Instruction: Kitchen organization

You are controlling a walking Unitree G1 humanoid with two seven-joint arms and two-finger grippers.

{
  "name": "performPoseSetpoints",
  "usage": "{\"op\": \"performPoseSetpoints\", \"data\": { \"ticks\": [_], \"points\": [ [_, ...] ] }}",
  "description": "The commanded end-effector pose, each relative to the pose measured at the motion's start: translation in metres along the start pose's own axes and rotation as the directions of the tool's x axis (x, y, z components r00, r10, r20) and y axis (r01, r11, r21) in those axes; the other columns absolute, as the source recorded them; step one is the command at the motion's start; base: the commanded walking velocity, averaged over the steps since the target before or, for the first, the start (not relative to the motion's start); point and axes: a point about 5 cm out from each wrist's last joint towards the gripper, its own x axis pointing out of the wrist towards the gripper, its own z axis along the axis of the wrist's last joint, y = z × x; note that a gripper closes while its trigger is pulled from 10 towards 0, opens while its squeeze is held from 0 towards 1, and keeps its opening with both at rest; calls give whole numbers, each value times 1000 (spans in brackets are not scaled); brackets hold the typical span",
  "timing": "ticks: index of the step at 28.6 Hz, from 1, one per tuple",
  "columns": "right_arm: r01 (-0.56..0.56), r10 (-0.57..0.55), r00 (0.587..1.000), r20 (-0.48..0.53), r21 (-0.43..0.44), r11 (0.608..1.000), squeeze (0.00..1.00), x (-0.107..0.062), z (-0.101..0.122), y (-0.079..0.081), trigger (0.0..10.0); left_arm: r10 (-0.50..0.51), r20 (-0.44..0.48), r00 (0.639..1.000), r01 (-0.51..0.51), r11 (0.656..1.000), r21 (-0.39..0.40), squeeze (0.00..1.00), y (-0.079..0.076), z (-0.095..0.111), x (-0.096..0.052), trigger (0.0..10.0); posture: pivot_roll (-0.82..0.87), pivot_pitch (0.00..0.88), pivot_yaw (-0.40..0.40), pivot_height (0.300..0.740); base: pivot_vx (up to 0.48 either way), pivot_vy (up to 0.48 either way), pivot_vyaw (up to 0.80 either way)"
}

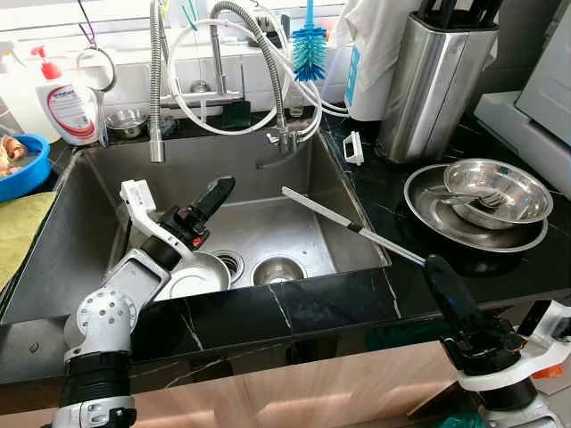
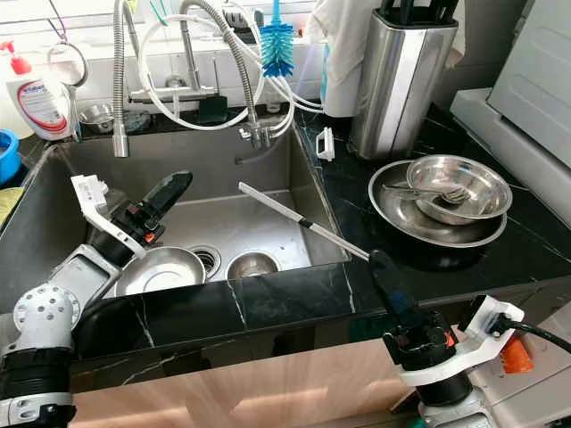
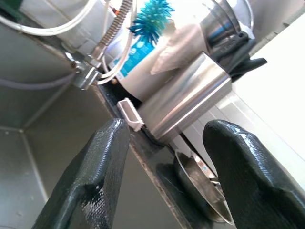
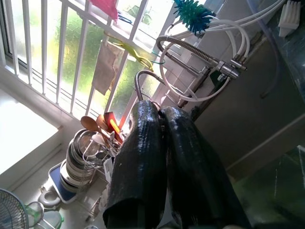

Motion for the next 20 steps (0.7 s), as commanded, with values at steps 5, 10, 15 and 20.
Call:
{"op": "performPoseSetpoints", "data": {
  "ticks": [5,10,15,20],
  "points": [
    [-43,43,999,-21,8,999,0,1,-5,6,10000,-106,-47,993,105,994,-19,0,-17,-5,1,10000,-86,0,25,740,0,0,0],
    [-40,40,999,-31,14,999,0,3,-7,6,10000,-168,-100,981,166,986,-20,0,-27,-14,0,10000,-87,0,25,740,0,0,0],
    [-42,43,998,-39,12,999,0,4,-8,6,10000,-177,-109,978,175,984,-27,0,-29,-17,0,10000,-91,0,24,740,0,0,0],
    [-54,55,996,-68,11,998,0,4,-11,8,10000,-220,-140,965,217,975,-41,0,-35,-22,-1,10000,-92,0,25,740,0,0,0]
  ]
}}
